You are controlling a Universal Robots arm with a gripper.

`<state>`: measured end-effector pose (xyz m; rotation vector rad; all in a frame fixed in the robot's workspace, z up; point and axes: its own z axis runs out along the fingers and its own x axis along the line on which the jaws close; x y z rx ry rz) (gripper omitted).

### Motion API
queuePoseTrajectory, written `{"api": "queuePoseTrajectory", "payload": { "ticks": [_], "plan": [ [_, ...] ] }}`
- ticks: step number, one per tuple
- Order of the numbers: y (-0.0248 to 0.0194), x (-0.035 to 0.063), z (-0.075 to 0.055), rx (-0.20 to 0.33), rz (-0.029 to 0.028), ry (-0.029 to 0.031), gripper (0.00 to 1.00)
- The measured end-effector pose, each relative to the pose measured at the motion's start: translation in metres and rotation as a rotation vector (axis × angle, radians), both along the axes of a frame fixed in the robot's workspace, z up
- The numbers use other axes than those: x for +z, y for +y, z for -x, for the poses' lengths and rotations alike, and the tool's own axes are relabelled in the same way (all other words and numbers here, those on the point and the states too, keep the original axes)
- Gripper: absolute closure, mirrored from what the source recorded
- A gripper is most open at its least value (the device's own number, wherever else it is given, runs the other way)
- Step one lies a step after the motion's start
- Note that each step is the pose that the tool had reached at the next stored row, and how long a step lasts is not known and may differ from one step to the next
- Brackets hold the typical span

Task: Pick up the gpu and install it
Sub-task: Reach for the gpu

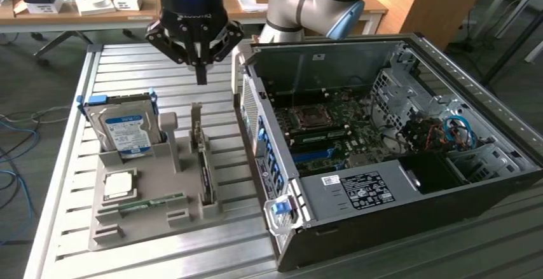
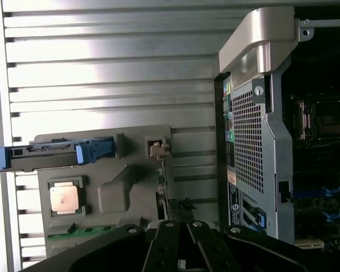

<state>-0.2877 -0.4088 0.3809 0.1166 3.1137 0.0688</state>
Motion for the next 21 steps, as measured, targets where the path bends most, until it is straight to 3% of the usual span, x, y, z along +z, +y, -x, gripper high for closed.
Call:
{"api": "queuePoseTrajectory", "payload": {
  "ticks": [21],
  "plan": [
    [-0.0371,0.0000,0.001,0.000,0.0000,0.0000,0.89]
  ]
}}
